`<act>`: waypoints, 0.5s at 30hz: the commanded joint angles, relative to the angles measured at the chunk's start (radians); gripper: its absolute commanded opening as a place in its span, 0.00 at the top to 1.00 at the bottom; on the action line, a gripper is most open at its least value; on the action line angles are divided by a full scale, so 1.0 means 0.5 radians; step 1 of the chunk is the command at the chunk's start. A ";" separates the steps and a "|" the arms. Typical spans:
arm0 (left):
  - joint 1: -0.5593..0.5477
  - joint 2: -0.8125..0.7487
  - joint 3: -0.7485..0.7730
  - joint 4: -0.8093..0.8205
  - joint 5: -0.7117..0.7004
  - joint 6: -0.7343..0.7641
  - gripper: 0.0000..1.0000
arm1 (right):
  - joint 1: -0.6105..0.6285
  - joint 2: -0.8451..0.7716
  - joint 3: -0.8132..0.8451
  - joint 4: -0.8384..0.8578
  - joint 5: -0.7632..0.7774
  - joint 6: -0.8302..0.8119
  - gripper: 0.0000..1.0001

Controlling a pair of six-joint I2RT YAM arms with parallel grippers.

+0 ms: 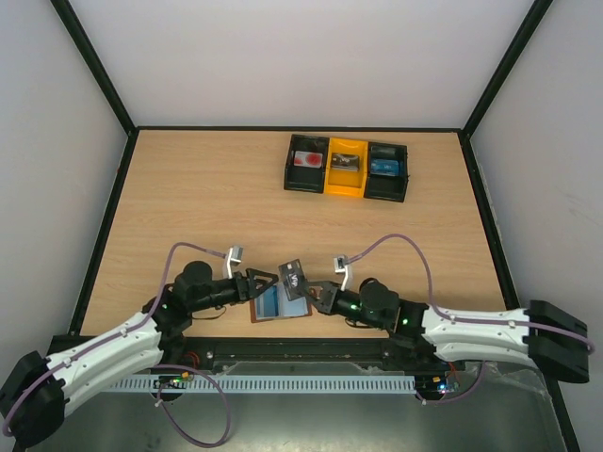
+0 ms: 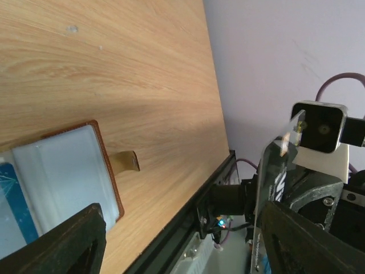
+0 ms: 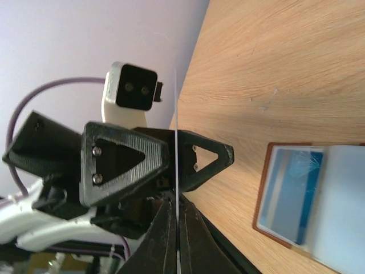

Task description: Take the credit cards out of the card holder

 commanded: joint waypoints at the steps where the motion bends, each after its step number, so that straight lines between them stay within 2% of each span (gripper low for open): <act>1: 0.011 0.037 0.105 -0.036 0.201 0.274 0.23 | 0.011 -0.305 0.059 -0.679 -0.074 -0.300 0.98; 5: 0.009 0.042 0.140 0.054 0.363 0.356 0.18 | 0.011 -0.436 0.104 -0.983 -0.155 -0.421 0.98; 9: 0.009 0.087 0.185 0.038 0.457 0.426 0.17 | 0.011 -0.521 0.085 -0.922 -0.432 -0.464 0.98; 15: 0.009 0.214 0.196 0.148 0.724 0.455 0.17 | 0.011 -0.578 0.122 -0.872 -0.606 -0.504 0.98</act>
